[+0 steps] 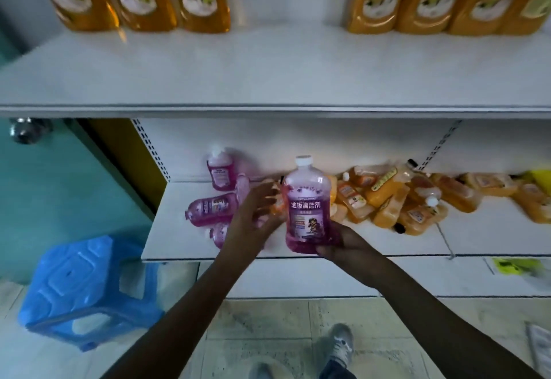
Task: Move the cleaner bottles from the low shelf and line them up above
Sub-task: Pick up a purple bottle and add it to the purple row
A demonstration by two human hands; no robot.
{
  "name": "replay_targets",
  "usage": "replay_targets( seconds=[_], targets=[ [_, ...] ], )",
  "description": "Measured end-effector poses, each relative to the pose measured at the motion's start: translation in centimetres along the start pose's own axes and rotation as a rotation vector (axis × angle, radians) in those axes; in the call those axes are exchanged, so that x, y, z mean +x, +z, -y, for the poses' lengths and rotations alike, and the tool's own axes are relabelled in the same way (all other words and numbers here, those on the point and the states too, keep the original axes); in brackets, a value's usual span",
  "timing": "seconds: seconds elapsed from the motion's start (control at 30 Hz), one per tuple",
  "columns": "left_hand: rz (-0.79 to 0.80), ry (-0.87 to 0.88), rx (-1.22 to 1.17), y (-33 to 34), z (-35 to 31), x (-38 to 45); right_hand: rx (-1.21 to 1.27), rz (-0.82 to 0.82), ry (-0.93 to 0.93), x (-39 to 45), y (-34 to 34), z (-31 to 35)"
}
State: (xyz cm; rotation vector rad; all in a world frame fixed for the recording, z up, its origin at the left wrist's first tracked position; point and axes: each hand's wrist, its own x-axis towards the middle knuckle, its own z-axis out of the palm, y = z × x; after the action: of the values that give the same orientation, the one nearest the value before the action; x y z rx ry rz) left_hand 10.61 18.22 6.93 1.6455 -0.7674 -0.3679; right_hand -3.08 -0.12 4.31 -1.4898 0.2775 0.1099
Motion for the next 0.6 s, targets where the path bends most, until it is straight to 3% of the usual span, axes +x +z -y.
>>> replay_targets(
  seconds=[0.2,0.3,0.4,0.6],
  targets=[
    [0.161,0.022,-0.033,0.9,-2.7,-3.3,0.068,0.071,-0.11,-3.2,3.6,4.3],
    [0.094,0.056,-0.143,0.7,-3.6,-4.8,-0.164,-0.01,-0.105,-5.1,4.8,6.8],
    [0.036,0.107,-0.222,0.4,-4.9,-4.9,-0.593,-0.147,-0.239,-6.9,5.4,9.6],
    [0.131,0.198,-0.286,1.5,-9.3,-3.3,-0.731,-0.38,-0.41,-10.3,5.3,16.3]
  ],
)
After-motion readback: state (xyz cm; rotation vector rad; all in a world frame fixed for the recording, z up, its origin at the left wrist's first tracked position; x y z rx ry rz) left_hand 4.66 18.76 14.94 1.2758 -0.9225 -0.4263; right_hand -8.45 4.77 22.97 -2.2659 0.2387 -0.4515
